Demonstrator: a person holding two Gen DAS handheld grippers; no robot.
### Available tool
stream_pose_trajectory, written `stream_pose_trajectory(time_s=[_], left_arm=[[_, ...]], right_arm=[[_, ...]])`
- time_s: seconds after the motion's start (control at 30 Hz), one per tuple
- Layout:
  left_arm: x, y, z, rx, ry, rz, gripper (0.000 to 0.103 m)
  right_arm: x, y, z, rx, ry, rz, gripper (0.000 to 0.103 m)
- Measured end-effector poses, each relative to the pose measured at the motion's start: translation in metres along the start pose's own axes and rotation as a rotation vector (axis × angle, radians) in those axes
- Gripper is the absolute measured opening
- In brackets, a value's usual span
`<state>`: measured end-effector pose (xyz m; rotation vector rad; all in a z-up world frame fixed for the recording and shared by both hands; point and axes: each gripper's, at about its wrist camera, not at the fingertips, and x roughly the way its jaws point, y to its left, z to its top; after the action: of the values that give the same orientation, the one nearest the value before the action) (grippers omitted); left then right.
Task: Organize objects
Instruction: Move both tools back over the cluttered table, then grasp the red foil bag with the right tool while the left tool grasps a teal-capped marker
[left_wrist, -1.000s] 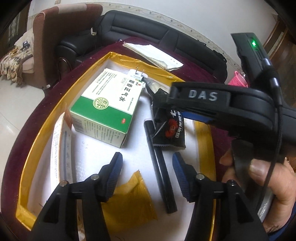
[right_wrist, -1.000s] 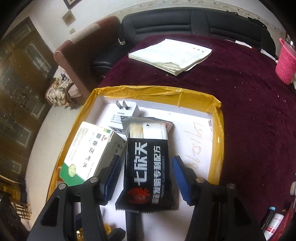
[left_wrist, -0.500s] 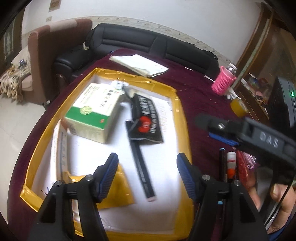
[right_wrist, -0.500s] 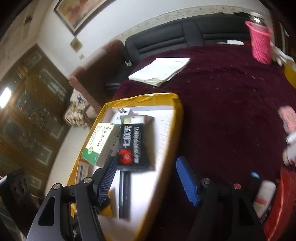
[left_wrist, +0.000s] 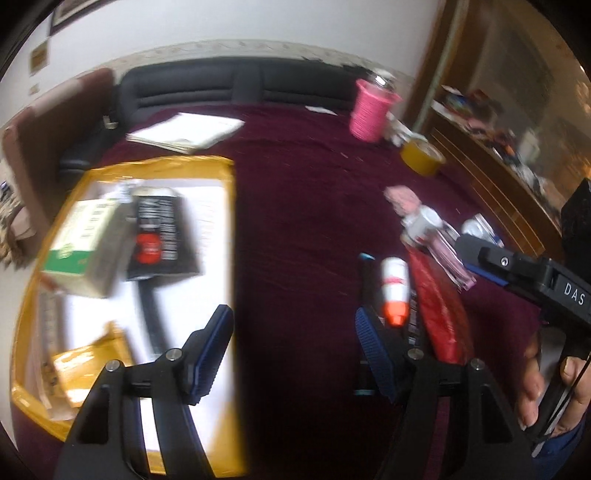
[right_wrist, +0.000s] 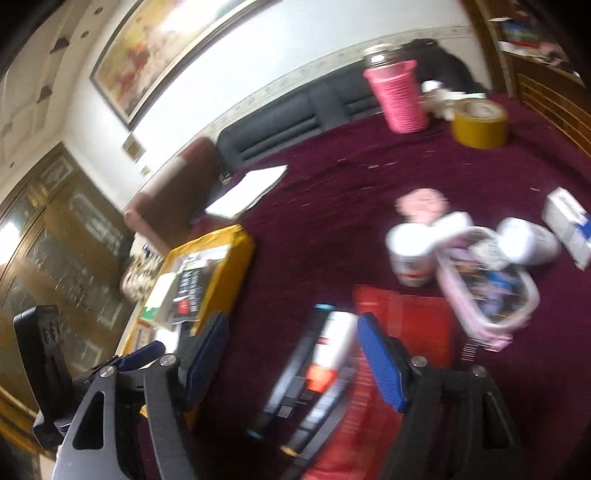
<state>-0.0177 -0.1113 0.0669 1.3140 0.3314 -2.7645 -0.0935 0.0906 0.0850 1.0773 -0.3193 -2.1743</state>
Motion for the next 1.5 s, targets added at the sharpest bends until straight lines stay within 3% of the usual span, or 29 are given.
stream_pose_trajectory(time_s=[0.1, 0.17, 0.23, 0.27, 0.7, 0.87, 1.0, 1.13, 1.3, 1.4, 1.43, 1.5], left_arm=[[0.021, -0.023, 0.000, 0.061, 0.067, -0.031, 0.067], [0.032, -0.039, -0.005, 0.137, 0.098, 0.003, 0.052], [0.043, -0.048, -0.008, 0.180, 0.140, 0.002, 0.030], [0.048, -0.050, -0.010, 0.187, 0.157, 0.001, 0.028], [0.074, -0.057, 0.002, 0.203, 0.163, -0.033, 0.029], [0.088, -0.053, 0.004, 0.202, 0.130, 0.003, 0.028], [0.081, -0.053, 0.000, 0.202, 0.100, 0.049, 0.014], [0.078, -0.042, -0.001, 0.157, 0.086, -0.006, 0.014], [0.078, -0.047, -0.006, 0.198, 0.060, 0.018, 0.014], [0.079, -0.047, -0.007, 0.210, 0.047, 0.019, 0.014], [0.079, -0.046, -0.007, 0.207, 0.047, 0.015, 0.014], [0.079, -0.047, -0.008, 0.218, 0.042, 0.016, 0.014]], right_arm=[[-0.008, -0.025, -0.004, 0.033, -0.026, -0.022, 0.080], [-0.007, -0.039, -0.004, 0.055, -0.032, -0.036, 0.080], [-0.007, -0.052, -0.004, 0.080, -0.028, -0.027, 0.080], [-0.007, -0.056, -0.004, 0.086, -0.030, -0.025, 0.080], [-0.016, -0.064, -0.004, 0.112, -0.058, 0.004, 0.080], [-0.008, -0.060, -0.006, 0.093, -0.019, -0.019, 0.080], [-0.001, -0.059, -0.010, 0.074, 0.025, -0.088, 0.080], [0.011, -0.056, -0.017, 0.027, 0.098, -0.171, 0.084], [0.030, -0.055, -0.025, -0.005, 0.187, -0.207, 0.089], [0.034, -0.050, -0.030, -0.060, 0.177, -0.237, 0.091], [0.035, -0.047, -0.032, -0.087, 0.172, -0.254, 0.088], [0.037, -0.037, -0.037, -0.171, 0.162, -0.284, 0.069]])
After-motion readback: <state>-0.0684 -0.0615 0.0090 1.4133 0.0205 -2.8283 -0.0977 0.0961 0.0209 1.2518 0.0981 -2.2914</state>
